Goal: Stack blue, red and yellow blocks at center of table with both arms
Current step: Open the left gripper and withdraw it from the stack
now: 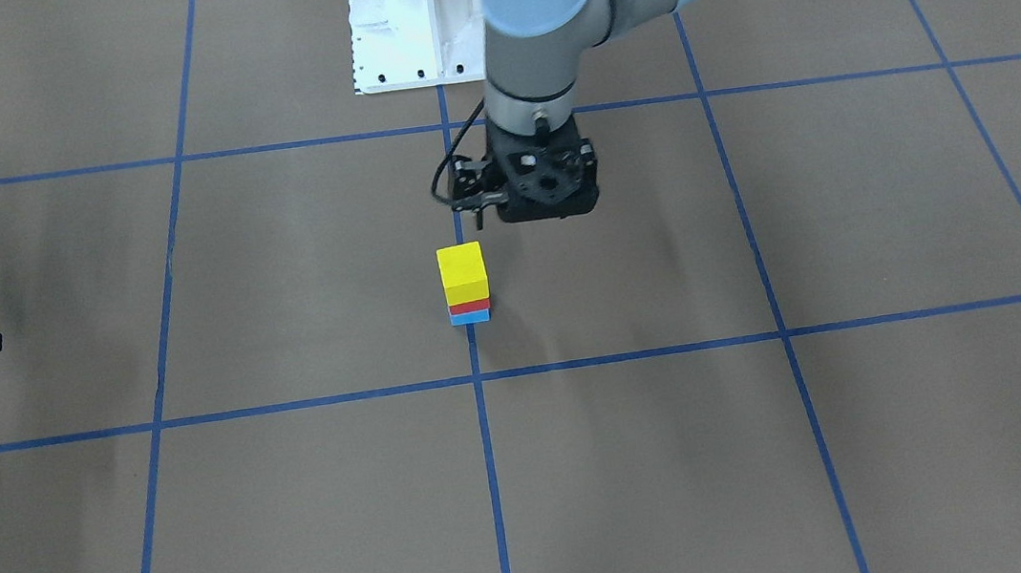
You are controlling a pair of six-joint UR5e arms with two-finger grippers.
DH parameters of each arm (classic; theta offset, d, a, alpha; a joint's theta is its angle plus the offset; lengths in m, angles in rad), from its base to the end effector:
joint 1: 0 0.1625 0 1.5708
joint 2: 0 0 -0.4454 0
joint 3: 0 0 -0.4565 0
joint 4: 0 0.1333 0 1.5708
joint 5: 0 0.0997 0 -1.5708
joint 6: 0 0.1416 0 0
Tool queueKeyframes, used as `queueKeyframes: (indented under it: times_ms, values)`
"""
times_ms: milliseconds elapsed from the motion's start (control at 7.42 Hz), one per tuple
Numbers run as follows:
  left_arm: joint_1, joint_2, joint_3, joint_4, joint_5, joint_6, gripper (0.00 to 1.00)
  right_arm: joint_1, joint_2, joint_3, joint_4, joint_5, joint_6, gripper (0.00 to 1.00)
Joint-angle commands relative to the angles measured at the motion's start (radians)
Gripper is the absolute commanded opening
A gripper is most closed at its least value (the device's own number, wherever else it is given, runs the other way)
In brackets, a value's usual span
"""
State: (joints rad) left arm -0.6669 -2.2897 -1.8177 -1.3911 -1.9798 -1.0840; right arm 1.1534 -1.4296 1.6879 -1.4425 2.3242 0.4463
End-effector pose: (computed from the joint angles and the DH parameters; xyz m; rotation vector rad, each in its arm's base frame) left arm 0.5145 -0.5030 0.1435 0.0976 0.8599 -0.0080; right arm -0.2242 -0.5955 0.5449 0.0229 -0.8293 -0.1184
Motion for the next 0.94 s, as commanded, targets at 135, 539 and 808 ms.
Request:
queueKeyframes:
  times_ms: [135, 539, 808]
  values:
    - [-0.2, 0.422, -0.293, -0.041, -0.13, 0.34, 0.99, 0.002, 0.0, 0.006, 0.002, 0.0, 0.0, 1.0]
    - [-0.591, 0.719, -0.119, -0.242, -0.395, 0.935, 0.99, 0.009, -0.003, 0.018, 0.002, 0.0, 0.0, 1.0]
    - [-0.719, 0.716, 0.039, -0.244, -0.433, 1.131, 0.99, 0.052, -0.067, 0.083, 0.002, 0.001, -0.001, 1.0]
